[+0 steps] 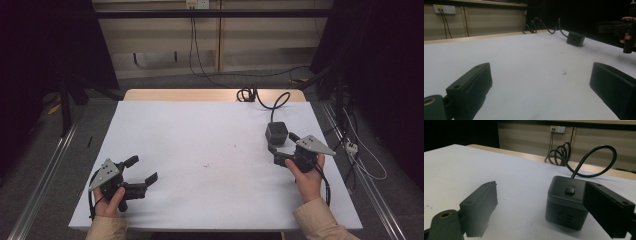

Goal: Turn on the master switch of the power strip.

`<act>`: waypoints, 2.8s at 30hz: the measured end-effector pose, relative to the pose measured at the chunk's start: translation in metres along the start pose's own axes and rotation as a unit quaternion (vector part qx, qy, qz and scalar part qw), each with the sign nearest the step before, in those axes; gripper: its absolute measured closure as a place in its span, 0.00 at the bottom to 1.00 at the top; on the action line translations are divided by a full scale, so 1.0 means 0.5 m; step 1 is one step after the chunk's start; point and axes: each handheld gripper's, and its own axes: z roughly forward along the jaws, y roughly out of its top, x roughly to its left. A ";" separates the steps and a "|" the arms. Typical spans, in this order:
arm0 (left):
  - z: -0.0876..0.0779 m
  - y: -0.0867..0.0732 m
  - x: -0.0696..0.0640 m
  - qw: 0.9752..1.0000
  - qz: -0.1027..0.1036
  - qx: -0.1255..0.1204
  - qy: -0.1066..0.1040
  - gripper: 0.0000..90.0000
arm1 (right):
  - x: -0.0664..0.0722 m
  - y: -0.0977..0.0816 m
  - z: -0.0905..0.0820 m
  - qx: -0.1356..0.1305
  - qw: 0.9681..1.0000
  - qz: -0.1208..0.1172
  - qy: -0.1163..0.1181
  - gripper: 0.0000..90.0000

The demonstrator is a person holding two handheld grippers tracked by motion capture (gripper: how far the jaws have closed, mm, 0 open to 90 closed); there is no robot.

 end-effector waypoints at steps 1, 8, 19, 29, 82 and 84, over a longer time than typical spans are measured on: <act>0.000 0.000 0.000 1.000 0.000 0.000 0.000 0.04 | 0.000 0.001 0.001 0.000 1.000 0.000 0.001 0.14; 0.002 0.001 -0.002 1.000 0.003 0.001 -0.002 0.04 | -0.004 0.004 0.008 -0.003 1.000 0.001 -0.001 0.16; 0.002 0.000 -0.003 1.000 0.002 0.002 -0.002 0.04 | -0.014 0.009 0.020 0.000 1.000 0.003 -0.009 0.17; 0.001 0.000 -0.002 1.000 0.002 0.001 -0.002 0.04 | -0.020 0.013 0.036 0.000 1.000 0.006 -0.009 0.19; 0.002 -0.001 -0.003 1.000 0.005 0.005 0.000 0.04 | -0.043 0.032 0.059 0.001 1.000 0.016 -0.018 0.37; 0.002 -0.001 -0.003 1.000 0.004 0.005 0.000 0.04 | -0.045 0.032 0.061 0.003 1.000 0.016 -0.019 0.39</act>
